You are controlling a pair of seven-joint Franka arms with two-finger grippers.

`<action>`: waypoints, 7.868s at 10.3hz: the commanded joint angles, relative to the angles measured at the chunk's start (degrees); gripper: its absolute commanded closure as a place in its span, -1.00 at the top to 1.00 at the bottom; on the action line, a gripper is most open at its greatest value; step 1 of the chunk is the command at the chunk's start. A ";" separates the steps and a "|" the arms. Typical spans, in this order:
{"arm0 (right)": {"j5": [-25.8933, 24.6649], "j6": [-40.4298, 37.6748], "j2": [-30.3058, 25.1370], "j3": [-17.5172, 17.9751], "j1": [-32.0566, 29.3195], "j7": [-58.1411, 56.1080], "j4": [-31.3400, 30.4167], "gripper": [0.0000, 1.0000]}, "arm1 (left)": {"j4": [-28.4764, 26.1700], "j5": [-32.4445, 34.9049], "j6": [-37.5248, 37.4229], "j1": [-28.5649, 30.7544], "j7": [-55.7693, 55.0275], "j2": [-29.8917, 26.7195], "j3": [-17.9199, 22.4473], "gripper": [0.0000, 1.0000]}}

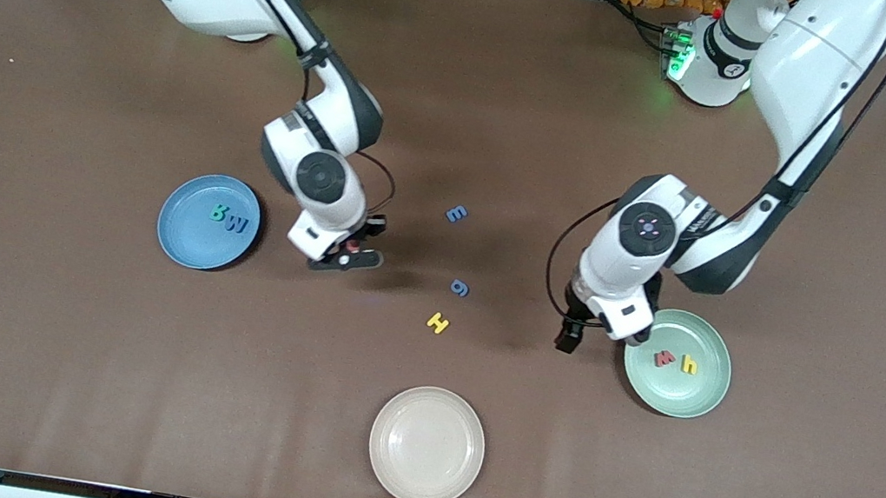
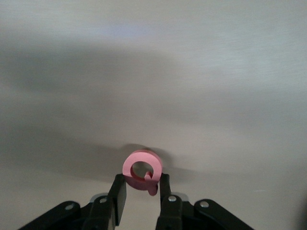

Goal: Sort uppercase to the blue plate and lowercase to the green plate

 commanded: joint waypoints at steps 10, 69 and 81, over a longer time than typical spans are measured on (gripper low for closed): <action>1.90 -18.56 -7.58 -19.61 -0.14 -40.17 -4.28 -0.49 | 14.84 -18.04 -3.64 -11.40 19.96 13.57 0.30 1.00; -14.98 20.96 11.22 3.31 6.98 26.07 21.21 0.54 | -22.21 -17.51 -5.60 15.15 33.55 -16.54 4.35 1.00; -39.84 41.04 20.10 2.34 6.72 11.28 21.91 0.56 | -19.53 -16.90 -0.30 13.39 15.86 -12.27 -3.48 1.00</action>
